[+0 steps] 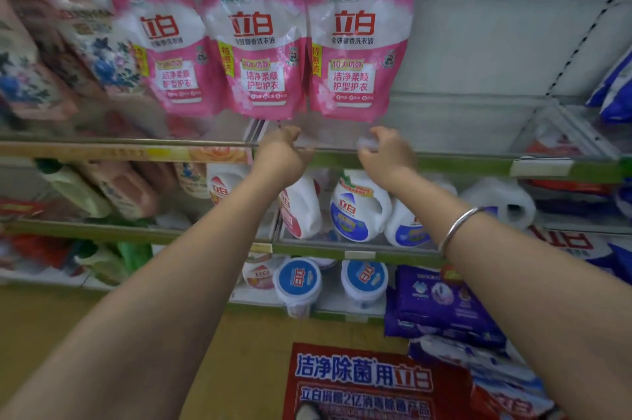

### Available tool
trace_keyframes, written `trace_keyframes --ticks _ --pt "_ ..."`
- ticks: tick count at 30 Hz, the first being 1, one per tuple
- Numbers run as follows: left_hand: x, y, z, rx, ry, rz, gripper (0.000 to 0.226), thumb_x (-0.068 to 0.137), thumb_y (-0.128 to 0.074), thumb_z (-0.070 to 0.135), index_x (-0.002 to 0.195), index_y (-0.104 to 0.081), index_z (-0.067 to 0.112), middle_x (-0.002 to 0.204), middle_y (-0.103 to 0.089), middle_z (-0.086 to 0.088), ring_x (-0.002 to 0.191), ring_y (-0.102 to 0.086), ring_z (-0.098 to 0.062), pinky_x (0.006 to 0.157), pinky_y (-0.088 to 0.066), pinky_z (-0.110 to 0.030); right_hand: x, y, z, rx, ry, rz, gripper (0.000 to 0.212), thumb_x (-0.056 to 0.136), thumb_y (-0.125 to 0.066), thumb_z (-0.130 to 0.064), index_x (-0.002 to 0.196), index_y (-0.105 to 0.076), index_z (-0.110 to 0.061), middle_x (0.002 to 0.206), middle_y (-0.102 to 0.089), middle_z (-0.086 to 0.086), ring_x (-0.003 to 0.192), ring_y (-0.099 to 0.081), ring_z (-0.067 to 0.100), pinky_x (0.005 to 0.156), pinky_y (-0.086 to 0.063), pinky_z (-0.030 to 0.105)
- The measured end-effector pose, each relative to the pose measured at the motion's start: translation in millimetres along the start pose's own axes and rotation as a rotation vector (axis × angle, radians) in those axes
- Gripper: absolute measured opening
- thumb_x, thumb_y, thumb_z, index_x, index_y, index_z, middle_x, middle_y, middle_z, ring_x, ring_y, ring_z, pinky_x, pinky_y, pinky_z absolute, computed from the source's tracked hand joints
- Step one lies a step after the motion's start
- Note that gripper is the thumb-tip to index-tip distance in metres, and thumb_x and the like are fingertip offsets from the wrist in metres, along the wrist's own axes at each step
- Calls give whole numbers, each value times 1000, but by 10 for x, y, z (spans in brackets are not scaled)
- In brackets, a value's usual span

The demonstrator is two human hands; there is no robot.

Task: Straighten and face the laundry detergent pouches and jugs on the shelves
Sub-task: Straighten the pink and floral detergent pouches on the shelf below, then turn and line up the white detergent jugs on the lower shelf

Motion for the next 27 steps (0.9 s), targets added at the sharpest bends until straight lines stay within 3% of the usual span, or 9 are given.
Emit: trace_keyframes --ticks 3,8,15,19,23,27 --pt "-450 -2 45 9 -34 20 53 90 -57 22 138 -43 7 140 -49 -11 129 -46 -26 102 -37 -29 -408 31 -8 37 15 -41 53 91 -53 -22 140 -39 -9 143 -45 13 130 -43 29 107 -37 36" --pt "-1195 63 -38 -103 4 37 59 89 -58 25 141 -38 7 145 -43 -9 133 -41 -25 107 -34 -33 -1230 99 23 57 31 -71 45 90 -51 -19 132 -47 -4 135 -51 14 120 -50 31 96 -41 35" --pt "-1857 226 -59 -65 17 11 56 91 -55 25 141 -38 7 141 -47 -9 126 -47 -24 94 -38 -28 -1972 247 -91 132 -5 -69 42 91 -49 -18 131 -47 -6 133 -52 12 118 -50 28 88 -39 29" --pt "-2200 297 -12 -116 -11 -6 56 93 -54 24 143 -35 9 147 -41 -6 101 -58 -19 80 -38 -24 -2327 334 -203 152 -4 -31 35 91 -50 -17 122 -53 -3 124 -56 14 111 -54 28 84 -42 30" --pt "-2538 434 -225 -230 5 -15 58 90 -58 25 142 -38 9 143 -46 -6 91 -51 -9 85 -38 -27 -2692 363 -284 179 -24 -13 39 90 -51 -15 127 -49 -2 127 -56 14 113 -53 28 86 -41 29" --pt "-2920 566 -493 -237 -16 -40 56 89 -60 25 139 -43 9 137 -52 -8 119 -52 -21 99 -41 -34 -3123 252 -371 192 -86 -25 39 91 -52 -17 125 -49 2 126 -56 18 114 -53 32 93 -44 39"
Point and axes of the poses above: each hand's wrist, its own x-axis towards the middle knuckle, its own y-axis out of the back of the hand, z = x × y, the point moved 9 cm from there along x, towards the middle knuckle
